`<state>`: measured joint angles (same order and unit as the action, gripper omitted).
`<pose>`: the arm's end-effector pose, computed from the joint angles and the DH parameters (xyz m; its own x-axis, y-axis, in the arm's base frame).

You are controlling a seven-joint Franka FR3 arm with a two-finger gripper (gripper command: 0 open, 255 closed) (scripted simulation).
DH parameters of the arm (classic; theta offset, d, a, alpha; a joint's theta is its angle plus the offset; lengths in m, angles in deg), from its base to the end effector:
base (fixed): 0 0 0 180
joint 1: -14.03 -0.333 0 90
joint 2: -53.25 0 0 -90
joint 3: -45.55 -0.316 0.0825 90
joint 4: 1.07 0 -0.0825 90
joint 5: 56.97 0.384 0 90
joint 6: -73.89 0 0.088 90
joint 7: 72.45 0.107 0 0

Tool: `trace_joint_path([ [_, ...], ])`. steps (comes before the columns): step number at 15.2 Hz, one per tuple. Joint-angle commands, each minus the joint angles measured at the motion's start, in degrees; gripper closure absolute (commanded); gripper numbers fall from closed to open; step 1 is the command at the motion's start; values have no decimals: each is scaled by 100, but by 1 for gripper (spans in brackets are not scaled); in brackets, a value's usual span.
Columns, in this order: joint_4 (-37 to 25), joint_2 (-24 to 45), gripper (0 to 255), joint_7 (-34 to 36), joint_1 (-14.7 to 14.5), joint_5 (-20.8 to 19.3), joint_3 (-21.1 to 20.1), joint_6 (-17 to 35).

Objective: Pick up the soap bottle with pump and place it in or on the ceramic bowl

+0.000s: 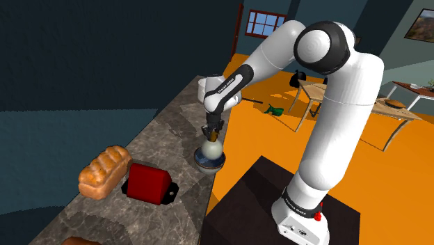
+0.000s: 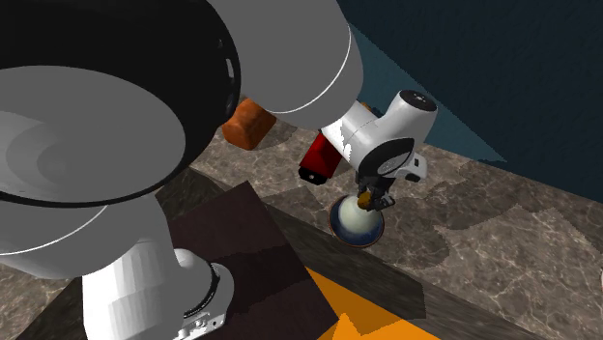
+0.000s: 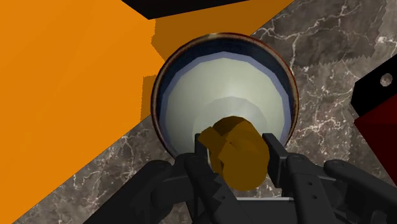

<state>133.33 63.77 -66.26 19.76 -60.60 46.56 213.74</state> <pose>0.5017 -0.0595 0.2475 0.9808 -0.1758 -0.0846 -0.1721 -0.9839 0.0490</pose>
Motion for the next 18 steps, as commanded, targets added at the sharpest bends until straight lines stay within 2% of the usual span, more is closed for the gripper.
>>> trace_joint_path([
  [1,-1,-1,255,0,0,0,0,2],
  [2,-1,-1,0,0,0,0,0,2],
  [7,-1,-1,0,0,0,0,0,1],
  [11,-212,-515,0,-21,-16,34,-19,-724],
  [18,-212,-515,0,-21,-15,34,-20,-724],
])
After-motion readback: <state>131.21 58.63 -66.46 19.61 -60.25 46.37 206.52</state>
